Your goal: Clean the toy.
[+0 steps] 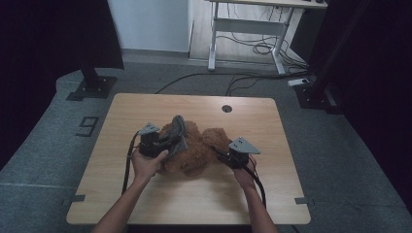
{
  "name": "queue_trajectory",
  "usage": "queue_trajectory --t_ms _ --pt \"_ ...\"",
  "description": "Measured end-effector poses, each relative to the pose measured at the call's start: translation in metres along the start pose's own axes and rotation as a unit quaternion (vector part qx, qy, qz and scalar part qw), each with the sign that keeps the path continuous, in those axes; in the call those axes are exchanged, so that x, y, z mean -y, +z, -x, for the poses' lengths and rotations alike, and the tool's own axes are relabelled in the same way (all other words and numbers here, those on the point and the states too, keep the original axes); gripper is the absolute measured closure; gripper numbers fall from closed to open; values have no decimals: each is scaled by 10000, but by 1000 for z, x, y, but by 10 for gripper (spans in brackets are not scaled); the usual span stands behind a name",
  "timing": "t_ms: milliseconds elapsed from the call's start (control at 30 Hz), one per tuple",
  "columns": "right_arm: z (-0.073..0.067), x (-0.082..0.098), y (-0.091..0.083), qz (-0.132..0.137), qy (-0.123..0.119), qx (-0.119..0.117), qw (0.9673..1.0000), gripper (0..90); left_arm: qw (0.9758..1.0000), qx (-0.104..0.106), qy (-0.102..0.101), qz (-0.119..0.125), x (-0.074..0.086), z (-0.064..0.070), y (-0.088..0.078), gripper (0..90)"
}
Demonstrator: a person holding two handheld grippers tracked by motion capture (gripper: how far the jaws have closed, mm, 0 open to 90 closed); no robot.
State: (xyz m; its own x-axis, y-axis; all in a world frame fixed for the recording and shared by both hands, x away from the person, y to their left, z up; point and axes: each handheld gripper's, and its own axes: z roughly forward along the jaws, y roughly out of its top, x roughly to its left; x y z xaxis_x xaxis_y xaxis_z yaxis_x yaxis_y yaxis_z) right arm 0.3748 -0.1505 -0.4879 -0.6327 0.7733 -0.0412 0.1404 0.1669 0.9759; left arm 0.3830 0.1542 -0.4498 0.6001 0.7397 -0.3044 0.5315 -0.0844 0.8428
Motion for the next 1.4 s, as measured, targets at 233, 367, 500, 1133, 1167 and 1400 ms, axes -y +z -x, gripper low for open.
queue_trajectory --t_ms 233,367,500,1133,1167,1400 --pt "7 19 -11 -69 -67 -150 9998 511 9998 112 77 -120 19 11 7 779" --pt "6 26 -20 -60 -124 -220 9997 510 9997 228 71 -111 24 16 0 778" --pt "0 31 -27 -70 -279 -229 9993 514 9992 312 253 -52 11 31 -7 776" --pt "-5 52 -47 -196 -513 -179 9983 494 9906 688 801 -870 -21 113 93 765" --pt "-6 52 -47 -201 -570 -173 9980 494 9910 645 792 -867 -21 110 90 766" --pt "-9 51 -48 -224 -683 -144 9973 495 9943 497 563 -756 -10 78 60 768"
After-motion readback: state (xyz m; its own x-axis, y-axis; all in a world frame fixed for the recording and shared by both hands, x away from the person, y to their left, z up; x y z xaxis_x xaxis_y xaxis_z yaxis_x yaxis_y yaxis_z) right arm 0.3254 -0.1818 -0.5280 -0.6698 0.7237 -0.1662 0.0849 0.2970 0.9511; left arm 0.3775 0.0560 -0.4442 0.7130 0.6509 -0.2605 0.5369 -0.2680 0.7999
